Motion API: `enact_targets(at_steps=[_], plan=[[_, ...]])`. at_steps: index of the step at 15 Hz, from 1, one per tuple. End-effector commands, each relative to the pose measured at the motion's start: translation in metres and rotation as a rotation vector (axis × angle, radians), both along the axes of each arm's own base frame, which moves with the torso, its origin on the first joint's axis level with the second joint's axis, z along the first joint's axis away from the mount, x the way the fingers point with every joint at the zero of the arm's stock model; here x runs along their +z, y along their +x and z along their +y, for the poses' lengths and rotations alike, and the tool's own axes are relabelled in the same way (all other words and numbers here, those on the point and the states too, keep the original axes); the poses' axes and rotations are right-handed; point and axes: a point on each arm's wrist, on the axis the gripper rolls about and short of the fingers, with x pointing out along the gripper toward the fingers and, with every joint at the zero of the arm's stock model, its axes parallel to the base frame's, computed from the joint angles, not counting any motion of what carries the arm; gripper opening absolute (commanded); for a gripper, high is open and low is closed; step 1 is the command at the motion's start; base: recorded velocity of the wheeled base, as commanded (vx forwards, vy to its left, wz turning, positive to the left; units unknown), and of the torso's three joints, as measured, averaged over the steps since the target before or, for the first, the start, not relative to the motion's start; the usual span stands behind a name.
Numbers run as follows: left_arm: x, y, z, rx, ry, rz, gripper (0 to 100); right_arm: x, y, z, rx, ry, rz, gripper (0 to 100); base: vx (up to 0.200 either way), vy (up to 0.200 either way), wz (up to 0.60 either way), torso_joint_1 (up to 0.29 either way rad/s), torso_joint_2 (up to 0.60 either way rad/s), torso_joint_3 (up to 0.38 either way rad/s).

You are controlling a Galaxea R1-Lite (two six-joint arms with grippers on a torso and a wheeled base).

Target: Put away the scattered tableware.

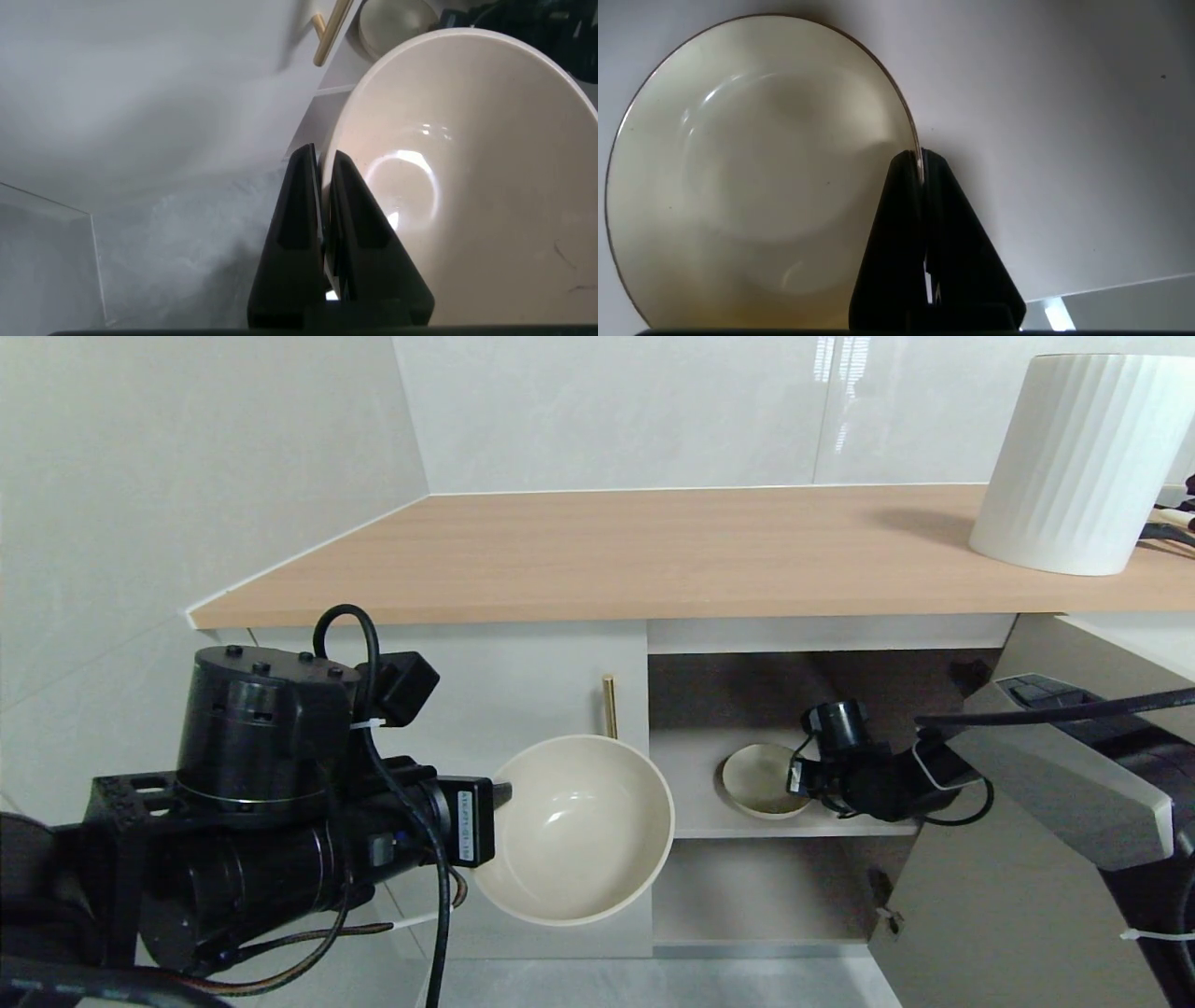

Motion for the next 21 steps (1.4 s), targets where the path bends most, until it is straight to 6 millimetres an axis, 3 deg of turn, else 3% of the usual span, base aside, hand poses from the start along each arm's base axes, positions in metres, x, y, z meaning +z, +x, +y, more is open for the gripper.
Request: enact_targets(at_steps=[1,2,9,12,14,15,16,17,19,21], plan=[[-0.001,0.000,0.000,0.001,0.001,0.002,0,0.001,0.001,0.000,0.000,0.001,-0.004,0,0.000,0.000,0.00,0.000,0.00,0.000],[-0.001,0.000,0.000,0.001,0.001,0.002,0,0.002,0.001,0.000,-0.001,0.003,-0.006,100,0.000,0.000,0.00,0.000,0.00,0.000],[-0.001,0.001,0.000,0.001,0.003,0.005,0,0.011,-0.001,0.000,-0.013,0.024,-0.020,100,0.000,0.000,0.00,0.000,0.00,0.000],[-0.019,0.009,-0.011,-0.043,0.080,0.039,0,0.056,-0.046,0.013,0.068,0.050,-0.019,100,0.000,0.000,0.00,0.000,0.00,0.000],[-0.035,0.014,-0.026,-0.082,0.113,0.062,0,0.077,-0.076,0.030,0.152,0.062,-0.016,100,0.000,0.000,0.00,0.000,0.00,0.000],[-0.038,0.015,-0.028,-0.088,0.114,0.062,0,0.081,-0.081,0.032,0.168,0.064,-0.016,100,0.000,0.000,0.00,0.000,0.00,0.000],[-0.046,0.018,-0.039,-0.115,0.122,0.060,0,0.099,-0.105,0.036,0.259,0.068,-0.011,100,0.000,0.000,0.00,0.000,0.00,0.000],[-0.045,0.018,-0.043,-0.127,0.119,0.045,0,0.108,-0.115,0.036,0.298,0.062,-0.009,100,0.000,0.000,0.00,0.000,0.00,0.000],[-0.035,0.030,-0.056,-0.182,0.166,-0.034,0,0.149,-0.140,0.033,0.355,0.083,-0.047,100,0.000,0.000,0.00,0.000,0.00,0.000],[-0.037,0.043,-0.064,-0.202,0.213,-0.060,0,0.171,-0.159,0.031,0.379,0.087,-0.058,100,0.000,0.000,0.00,0.000,0.00,0.000]])
